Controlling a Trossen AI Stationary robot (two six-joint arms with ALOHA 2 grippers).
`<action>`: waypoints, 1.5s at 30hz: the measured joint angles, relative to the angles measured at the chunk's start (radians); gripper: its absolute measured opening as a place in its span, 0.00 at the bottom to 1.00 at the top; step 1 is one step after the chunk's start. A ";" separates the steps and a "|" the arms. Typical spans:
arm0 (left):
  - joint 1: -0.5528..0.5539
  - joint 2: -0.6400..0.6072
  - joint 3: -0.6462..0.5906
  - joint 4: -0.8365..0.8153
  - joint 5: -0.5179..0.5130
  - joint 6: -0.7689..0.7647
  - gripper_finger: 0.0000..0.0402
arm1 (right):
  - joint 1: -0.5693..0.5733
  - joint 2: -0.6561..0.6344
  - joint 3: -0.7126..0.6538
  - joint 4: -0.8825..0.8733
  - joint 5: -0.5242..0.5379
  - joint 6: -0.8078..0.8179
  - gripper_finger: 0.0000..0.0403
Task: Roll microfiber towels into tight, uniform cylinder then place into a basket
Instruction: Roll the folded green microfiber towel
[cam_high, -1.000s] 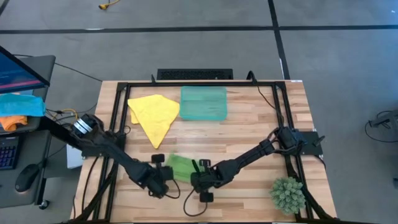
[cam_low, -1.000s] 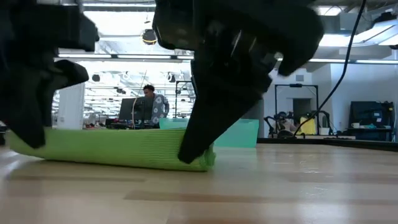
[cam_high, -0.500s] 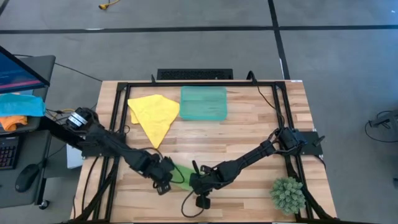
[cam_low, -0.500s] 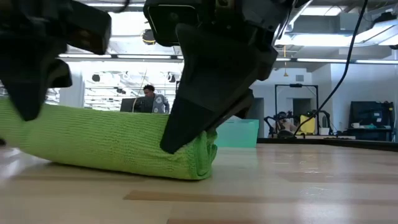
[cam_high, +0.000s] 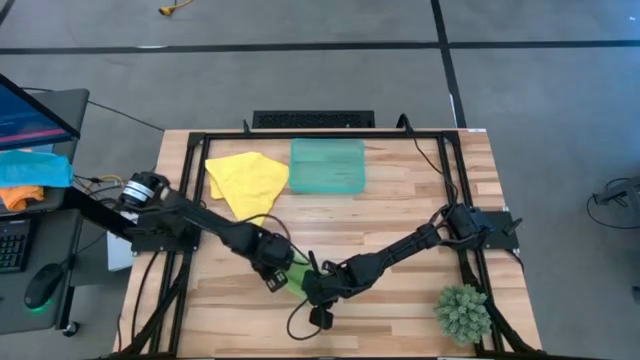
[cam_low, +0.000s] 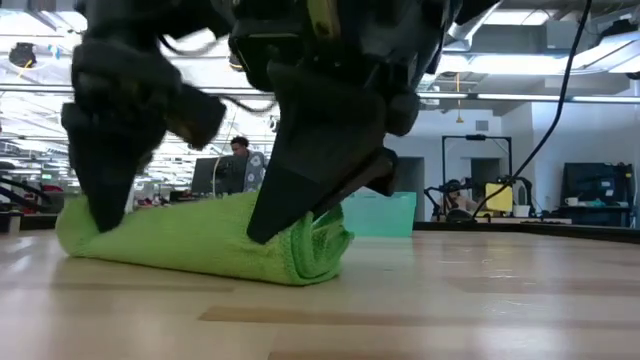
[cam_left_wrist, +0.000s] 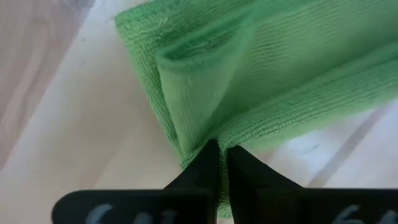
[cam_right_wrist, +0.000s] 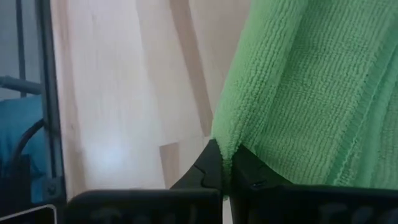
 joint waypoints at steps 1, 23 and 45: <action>0.012 0.020 0.002 0.008 0.024 0.019 0.01 | 0.000 0.002 -0.001 -0.001 0.001 0.000 0.04; 0.025 0.063 0.005 0.058 0.008 0.055 0.02 | -0.018 -0.003 0.004 -0.166 0.053 0.198 0.23; 0.025 0.062 0.005 0.059 -0.006 0.057 0.02 | 0.059 -0.087 -0.002 -0.117 0.253 -0.069 0.16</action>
